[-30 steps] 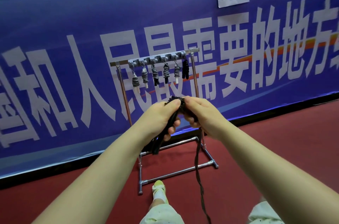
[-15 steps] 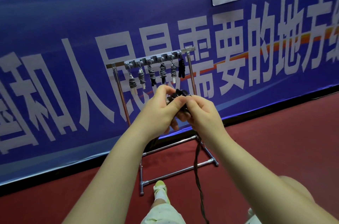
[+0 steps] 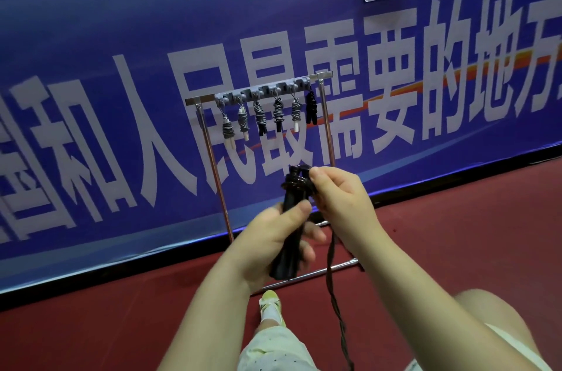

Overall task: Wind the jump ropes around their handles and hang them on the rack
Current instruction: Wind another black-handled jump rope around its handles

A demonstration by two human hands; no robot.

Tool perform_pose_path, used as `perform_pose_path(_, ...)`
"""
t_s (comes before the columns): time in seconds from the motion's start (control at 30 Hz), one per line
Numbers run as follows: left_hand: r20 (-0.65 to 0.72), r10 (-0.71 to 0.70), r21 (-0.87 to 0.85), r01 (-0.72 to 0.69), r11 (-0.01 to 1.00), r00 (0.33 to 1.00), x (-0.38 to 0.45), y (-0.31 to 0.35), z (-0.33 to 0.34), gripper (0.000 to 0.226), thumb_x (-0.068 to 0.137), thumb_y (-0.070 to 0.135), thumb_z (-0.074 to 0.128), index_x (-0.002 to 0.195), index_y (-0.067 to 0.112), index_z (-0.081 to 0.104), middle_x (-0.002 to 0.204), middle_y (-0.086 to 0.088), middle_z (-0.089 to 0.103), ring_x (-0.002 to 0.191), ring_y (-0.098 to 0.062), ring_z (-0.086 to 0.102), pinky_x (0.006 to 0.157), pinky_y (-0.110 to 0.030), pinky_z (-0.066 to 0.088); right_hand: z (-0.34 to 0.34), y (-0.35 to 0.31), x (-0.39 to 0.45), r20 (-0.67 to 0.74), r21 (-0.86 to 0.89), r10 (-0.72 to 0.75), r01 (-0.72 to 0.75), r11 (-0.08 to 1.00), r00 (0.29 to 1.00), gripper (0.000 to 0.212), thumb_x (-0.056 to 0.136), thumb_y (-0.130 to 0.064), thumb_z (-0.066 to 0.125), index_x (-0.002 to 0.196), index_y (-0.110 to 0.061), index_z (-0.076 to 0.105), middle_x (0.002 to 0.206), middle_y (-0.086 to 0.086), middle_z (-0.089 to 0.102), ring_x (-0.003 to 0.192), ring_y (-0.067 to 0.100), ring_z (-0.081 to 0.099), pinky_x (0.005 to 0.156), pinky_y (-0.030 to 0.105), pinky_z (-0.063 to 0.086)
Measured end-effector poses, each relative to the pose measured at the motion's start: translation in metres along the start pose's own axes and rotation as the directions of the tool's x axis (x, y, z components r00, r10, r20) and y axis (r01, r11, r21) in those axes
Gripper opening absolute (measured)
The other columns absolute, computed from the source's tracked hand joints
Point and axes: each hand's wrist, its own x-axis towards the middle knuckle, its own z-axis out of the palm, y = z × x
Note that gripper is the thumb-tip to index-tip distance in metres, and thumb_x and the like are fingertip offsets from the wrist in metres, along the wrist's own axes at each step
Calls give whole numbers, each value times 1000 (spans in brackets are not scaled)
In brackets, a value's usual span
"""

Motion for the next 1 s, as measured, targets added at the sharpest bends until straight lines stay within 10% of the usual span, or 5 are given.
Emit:
perform_pose_path(0.33,-77,-52,-190,36,981,996,10,-22,6,21,96,29,46,88,11,53,53,7,36,35,-3,26,37,-16,25,3,15,-9,-73,-192,41,-54,980,997,47,102,-32,38,57,-18,37,50,-11,34,48,4,29,47,21,24)
perform_pose_path(0.53,-146,-63,-259,23,966,987,21,-16,-4,14,96,19,46,85,14,52,50,8,37,32,-2,27,35,-14,25,-8,14,-6,100,-336,237,-192,922,966,31,85,-34,46,65,-11,51,55,-7,34,50,9,28,51,29,24)
perform_pose_path(0.77,-280,-26,-187,-28,982,960,31,-9,-31,15,96,16,48,81,16,47,51,8,38,33,-2,29,34,-16,27,-8,4,-17,154,-698,241,-67,712,958,30,98,-28,41,73,-12,48,61,-4,43,58,15,39,56,34,31)
perform_pose_path(1.0,-277,-75,75,99,992,958,44,-12,-51,18,95,16,49,79,16,42,51,7,42,35,-5,29,37,-18,28,4,-28,-4,384,-920,226,349,180,895,30,103,-32,32,77,-18,33,66,-1,40,67,25,48,56,33,34)
